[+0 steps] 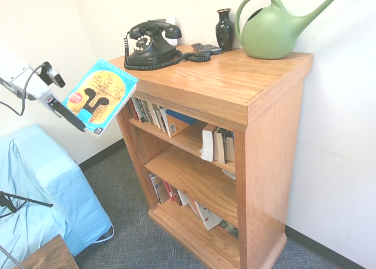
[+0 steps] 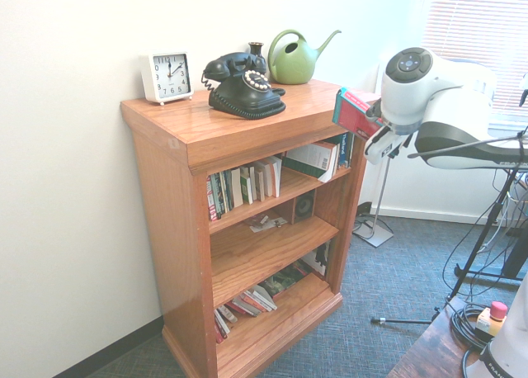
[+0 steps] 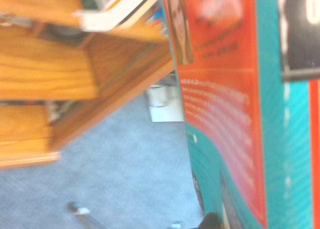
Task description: Organize the shelf
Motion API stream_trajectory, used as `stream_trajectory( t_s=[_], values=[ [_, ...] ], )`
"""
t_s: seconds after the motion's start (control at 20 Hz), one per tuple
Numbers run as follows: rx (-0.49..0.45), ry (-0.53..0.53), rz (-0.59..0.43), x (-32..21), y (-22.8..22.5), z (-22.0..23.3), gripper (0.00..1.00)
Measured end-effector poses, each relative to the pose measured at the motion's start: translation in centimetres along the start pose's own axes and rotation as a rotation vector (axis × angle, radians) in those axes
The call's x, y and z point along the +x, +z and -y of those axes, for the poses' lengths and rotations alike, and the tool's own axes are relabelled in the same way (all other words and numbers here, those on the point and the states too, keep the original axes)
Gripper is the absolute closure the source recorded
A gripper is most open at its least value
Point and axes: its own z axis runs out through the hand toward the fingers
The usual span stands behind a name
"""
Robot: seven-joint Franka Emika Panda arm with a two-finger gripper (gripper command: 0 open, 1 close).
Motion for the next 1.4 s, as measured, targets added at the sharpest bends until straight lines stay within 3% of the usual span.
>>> stream_trajectory(
  t_s=[0.3, 0.5, 0.85, 1.4],
  values=[
    [0.076, 0.030, 0.051, -5.9, 7.2, -3.8, 1.00],
    [0.121, 0.046, 0.067, -6.6, 10.5, -4.5, 1.00],
    [0.238, -0.003, 0.132, -6.0, 13.5, -1.4, 1.00],
    [0.288, -0.053, 0.240, -3.6, 17.4, 4.4, 1.00]
  ],
)
